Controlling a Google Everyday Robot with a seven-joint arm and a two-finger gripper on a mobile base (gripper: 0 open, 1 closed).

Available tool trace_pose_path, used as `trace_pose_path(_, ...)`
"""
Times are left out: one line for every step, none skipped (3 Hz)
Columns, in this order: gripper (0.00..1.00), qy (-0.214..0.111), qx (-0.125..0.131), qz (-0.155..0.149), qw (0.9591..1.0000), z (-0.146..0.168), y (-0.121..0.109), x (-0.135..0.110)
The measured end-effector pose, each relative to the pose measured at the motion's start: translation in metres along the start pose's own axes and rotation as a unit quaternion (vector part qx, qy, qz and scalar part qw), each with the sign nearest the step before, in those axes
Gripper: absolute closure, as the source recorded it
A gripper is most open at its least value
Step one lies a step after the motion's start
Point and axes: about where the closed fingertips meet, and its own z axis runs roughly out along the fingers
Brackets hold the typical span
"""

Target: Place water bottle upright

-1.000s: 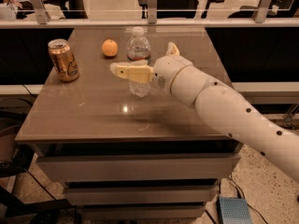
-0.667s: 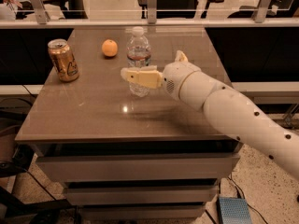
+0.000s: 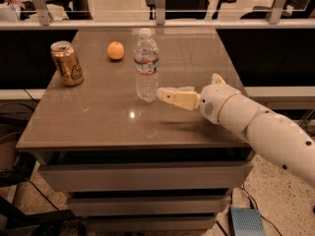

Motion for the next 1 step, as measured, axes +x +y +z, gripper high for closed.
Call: trace_pose_path(0.0,0.0,0.0,0.0,1.0,0.0,-0.0001,0.0)
